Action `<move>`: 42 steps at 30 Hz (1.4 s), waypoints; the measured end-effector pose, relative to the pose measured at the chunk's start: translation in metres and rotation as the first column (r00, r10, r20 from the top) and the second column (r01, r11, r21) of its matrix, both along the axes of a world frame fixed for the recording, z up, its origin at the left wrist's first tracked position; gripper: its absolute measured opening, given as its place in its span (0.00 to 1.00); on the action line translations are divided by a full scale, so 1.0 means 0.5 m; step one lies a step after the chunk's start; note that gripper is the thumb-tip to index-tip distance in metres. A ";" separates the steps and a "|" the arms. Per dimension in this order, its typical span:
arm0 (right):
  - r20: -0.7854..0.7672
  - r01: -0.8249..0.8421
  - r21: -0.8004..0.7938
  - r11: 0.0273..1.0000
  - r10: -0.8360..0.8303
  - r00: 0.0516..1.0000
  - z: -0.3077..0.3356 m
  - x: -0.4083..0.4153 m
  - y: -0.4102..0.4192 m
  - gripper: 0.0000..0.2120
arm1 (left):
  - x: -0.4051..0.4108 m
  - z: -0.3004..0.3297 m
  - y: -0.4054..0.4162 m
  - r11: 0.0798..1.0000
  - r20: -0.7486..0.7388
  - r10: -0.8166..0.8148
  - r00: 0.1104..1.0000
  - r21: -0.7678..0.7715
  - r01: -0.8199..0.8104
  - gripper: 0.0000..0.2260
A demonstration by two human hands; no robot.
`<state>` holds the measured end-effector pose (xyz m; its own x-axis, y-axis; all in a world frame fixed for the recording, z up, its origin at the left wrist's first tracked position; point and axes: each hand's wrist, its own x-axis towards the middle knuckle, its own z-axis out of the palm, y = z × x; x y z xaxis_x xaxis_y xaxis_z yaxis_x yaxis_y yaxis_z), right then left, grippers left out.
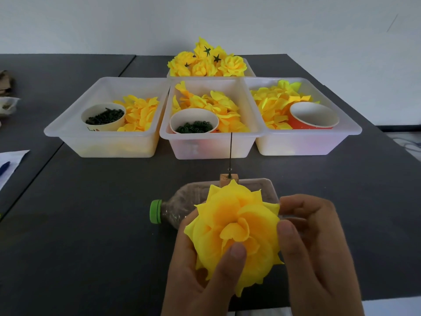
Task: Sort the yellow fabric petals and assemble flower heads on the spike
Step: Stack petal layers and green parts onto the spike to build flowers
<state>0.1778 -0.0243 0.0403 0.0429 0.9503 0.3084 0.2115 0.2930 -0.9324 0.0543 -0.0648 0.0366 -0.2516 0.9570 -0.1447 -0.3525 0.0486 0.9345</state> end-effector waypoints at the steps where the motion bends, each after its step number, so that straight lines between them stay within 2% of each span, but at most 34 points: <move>1: -0.002 -0.014 -0.021 1.000 0.014 1.000 -0.002 -0.001 -0.001 0.20 | 0.000 -0.001 0.001 1.000 0.005 0.001 1.000 -0.015 -0.001 0.37; 3: -0.004 -0.023 -0.026 0.999 0.023 1.000 -0.006 -0.001 -0.003 0.21 | -0.003 -0.004 0.003 1.000 0.037 -0.009 0.999 -0.025 0.010 0.36; 9: -0.015 -0.027 0.049 0.998 0.028 1.000 0.000 0.001 -0.012 0.11 | -0.011 -0.007 0.007 0.999 0.160 0.004 0.987 -0.039 0.003 0.36; 15: -0.017 -0.021 0.050 0.999 0.022 1.000 -0.010 0.006 -0.015 0.12 | -0.015 -0.010 0.013 0.995 0.192 0.021 0.981 -0.102 -0.001 0.34; 18: 0.035 -0.024 0.076 0.997 0.021 0.999 -0.007 0.004 -0.013 0.14 | -0.013 -0.012 0.012 0.997 0.194 0.012 0.981 -0.079 0.004 0.38; 23: 0.257 -0.075 0.122 0.990 0.042 0.965 0.003 -0.001 -0.005 0.14 | -0.002 -0.007 0.008 1.000 0.054 0.027 0.998 -0.007 -0.026 0.40; 26: 0.352 -0.055 0.221 0.974 -0.027 0.936 0.010 0.001 -0.006 0.07 | 0.003 -0.006 0.004 0.999 -0.035 0.046 0.998 0.020 -0.045 0.43; 29: 0.459 -0.018 0.312 0.950 -0.134 0.878 0.008 0.002 -0.004 0.13 | 0.006 -0.010 0.001 0.997 -0.107 0.062 0.992 0.049 -0.057 0.42; 32: 0.452 -0.002 0.326 0.945 -0.154 0.878 0.013 0.000 0.000 0.06 | 0.008 -0.013 0.000 0.994 -0.168 0.085 0.982 0.085 -0.071 0.41; 36: 0.410 -0.009 0.325 0.946 -0.133 0.902 0.012 -0.003 -0.002 0.03 | 0.016 -0.013 -0.001 0.991 -0.205 0.099 0.974 0.108 -0.078 0.37; 40: 0.432 -0.004 0.361 0.932 -0.164 0.887 0.008 -0.009 -0.004 0.04 | 0.019 -0.016 -0.001 0.982 -0.246 0.124 0.961 0.166 -0.084 0.41; 42: 0.433 0.014 0.343 0.939 -0.171 0.885 0.007 -0.010 -0.003 0.06 | 0.018 -0.016 -0.002 0.981 -0.236 0.148 0.960 0.155 -0.114 0.37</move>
